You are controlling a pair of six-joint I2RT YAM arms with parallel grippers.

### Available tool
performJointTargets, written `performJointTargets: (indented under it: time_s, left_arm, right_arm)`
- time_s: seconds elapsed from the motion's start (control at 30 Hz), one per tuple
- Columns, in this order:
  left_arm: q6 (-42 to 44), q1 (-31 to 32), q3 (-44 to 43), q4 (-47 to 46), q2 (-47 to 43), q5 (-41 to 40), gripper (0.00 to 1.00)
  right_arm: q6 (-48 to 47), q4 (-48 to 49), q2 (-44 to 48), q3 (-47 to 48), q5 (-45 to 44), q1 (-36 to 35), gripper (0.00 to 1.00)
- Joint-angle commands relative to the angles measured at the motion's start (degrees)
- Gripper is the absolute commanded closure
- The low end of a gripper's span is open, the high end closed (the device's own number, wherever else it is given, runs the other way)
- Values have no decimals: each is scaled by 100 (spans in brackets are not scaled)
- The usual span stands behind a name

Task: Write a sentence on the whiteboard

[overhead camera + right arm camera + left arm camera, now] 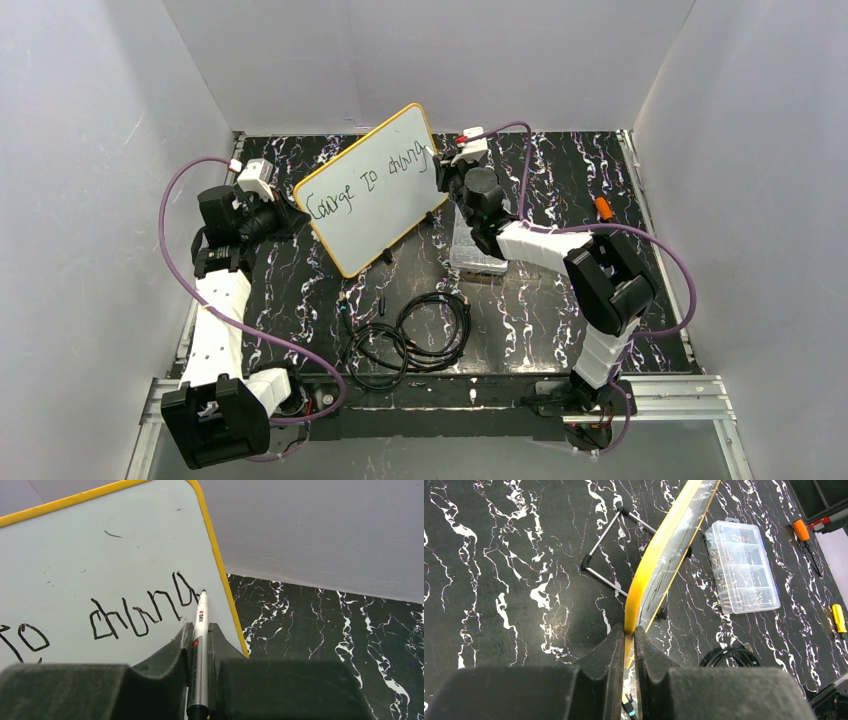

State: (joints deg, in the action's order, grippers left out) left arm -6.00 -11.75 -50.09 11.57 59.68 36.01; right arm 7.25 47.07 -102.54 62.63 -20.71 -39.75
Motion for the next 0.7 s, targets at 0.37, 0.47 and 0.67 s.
performJointTargets:
  time_s: [0.37, 0.47, 0.67]
  left_arm:
    - [46, 19, -29, 38, 0, 36, 100]
    - [46, 17, -32, 38, -5, 32, 100]
    - [38, 23, -36, 38, -17, 39, 100]
  right_arm:
    - [-183, 396, -162, 452, -86, 56, 99]
    - [-204, 425, -137, 447, -69, 58, 99]
    - [-205, 514, -33, 361, 109, 55, 99]
